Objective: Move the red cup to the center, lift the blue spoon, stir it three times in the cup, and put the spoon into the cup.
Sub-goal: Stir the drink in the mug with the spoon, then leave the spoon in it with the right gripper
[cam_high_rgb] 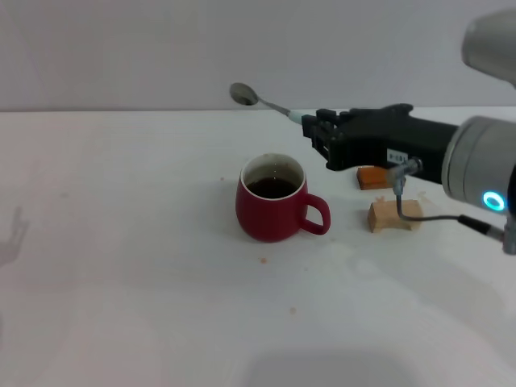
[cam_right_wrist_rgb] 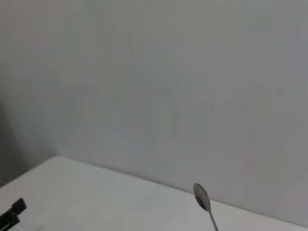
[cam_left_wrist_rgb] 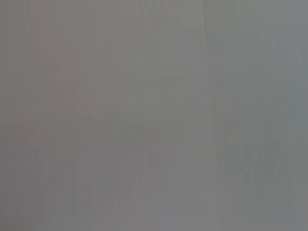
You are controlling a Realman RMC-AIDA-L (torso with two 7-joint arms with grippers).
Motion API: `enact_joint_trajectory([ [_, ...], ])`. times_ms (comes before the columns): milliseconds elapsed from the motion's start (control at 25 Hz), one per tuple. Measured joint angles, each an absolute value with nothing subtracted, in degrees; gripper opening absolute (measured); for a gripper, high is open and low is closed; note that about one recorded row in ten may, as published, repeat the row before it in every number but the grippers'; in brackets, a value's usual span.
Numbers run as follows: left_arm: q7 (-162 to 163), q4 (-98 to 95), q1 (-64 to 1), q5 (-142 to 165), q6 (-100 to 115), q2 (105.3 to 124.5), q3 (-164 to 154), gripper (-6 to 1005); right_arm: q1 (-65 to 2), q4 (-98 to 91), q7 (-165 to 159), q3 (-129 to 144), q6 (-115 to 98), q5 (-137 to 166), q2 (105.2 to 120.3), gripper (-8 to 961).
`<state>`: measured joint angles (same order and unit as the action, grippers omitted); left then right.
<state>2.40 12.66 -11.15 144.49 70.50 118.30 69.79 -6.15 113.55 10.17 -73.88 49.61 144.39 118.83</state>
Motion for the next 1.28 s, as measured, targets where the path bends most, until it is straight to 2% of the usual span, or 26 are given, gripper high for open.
enact_joint_trajectory([
  [680, 2.34, 12.65, -10.86, 144.49, 70.46, 118.30, 69.87, 846, -24.16, 115.84, 1.07, -75.52, 74.56, 159.47, 118.87, 126],
  [1280, 2.47, 11.76, -11.04, 144.49, 70.13, 118.39, 69.87, 847, -28.73, 112.61, 1.24, -76.75, 80.96, 159.99, 118.87, 125],
])
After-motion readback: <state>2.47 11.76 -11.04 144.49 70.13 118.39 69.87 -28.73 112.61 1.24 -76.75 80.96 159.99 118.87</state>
